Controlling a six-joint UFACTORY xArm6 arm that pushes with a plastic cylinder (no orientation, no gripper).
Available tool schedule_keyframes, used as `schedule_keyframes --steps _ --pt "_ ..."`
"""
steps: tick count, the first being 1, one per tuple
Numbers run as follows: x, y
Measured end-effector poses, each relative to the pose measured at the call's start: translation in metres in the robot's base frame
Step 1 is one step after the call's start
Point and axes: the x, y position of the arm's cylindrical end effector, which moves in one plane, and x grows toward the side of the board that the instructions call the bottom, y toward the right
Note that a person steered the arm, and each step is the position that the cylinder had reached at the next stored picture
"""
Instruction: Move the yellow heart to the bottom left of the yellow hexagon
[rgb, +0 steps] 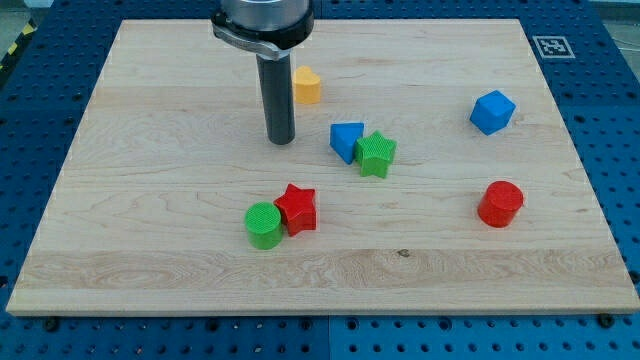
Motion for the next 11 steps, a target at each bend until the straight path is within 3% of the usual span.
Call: schedule_keyframes --steps 5,9,11 --pt "-0.052 0.008" --pt "-0.061 0.050" --pt "-0.106 0.025"
